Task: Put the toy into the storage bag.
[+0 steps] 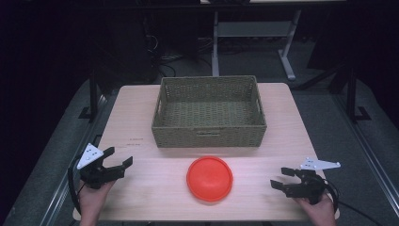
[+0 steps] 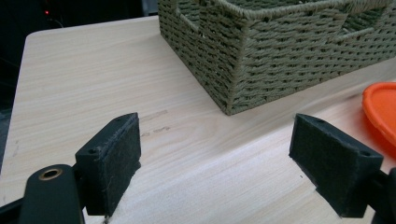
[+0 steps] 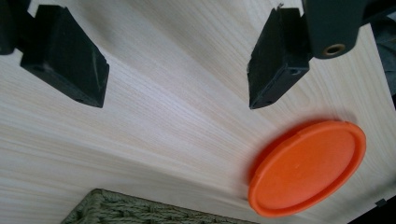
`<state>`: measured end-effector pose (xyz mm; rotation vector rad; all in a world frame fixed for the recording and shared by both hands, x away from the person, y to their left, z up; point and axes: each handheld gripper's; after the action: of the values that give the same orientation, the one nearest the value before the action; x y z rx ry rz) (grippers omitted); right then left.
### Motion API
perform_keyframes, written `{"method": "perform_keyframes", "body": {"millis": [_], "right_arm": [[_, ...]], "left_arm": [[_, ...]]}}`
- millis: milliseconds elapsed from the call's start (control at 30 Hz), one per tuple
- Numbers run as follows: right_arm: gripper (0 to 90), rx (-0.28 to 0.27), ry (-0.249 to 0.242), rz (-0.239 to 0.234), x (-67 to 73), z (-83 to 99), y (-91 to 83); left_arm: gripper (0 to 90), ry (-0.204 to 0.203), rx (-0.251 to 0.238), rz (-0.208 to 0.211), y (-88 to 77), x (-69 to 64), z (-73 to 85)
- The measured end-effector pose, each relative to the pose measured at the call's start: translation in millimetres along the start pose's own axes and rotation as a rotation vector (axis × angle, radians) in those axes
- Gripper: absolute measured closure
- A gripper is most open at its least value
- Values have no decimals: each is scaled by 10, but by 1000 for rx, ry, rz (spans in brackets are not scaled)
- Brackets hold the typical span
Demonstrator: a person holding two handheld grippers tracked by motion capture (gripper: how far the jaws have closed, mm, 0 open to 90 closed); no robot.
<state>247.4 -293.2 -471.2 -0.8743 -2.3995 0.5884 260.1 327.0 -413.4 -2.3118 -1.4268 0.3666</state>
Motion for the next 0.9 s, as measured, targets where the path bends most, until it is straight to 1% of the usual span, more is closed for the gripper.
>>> {"method": "perform_keyframes", "body": {"millis": [67, 100, 200, 267, 367, 500, 567, 700, 900], "right_arm": [[198, 8, 1, -4, 27, -13, 21], [197, 12, -9, -7, 47, -24, 42], [197, 17, -17, -8, 63, -32, 66], [198, 32, -26, -9, 92, -41, 77], [198, 31, -31, -14, 111, -44, 82], [196, 42, -46, -26, 159, -75, 130], [195, 44, -45, -30, 171, -81, 145], [195, 62, -63, -33, 226, -110, 200], [191, 70, -66, -50, 267, -164, 253]], "left_arm": [[161, -1, -6, -2, -4, -2, -3], [161, 0, -9, -2, -3, -1, -5], [161, 4, -6, -3, -2, -9, -8], [161, 13, -1, -7, 1, -25, -9], [160, 6, 0, 0, 5, -38, -11], [160, 24, 5, -5, 14, -55, -15], [160, 18, 4, -5, 18, -56, -14], [160, 12, -1, -6, 17, -53, -12], [160, 20, -1, -9, 8, -59, -14]]}}
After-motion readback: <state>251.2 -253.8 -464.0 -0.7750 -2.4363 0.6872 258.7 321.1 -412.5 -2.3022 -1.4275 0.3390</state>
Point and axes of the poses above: each handheld gripper's, and its own axes: y roughly forward along the jaws, z roughly out of its underside, x roughly to its left, and after that the axes turned 2 degrees about -z, right-handed
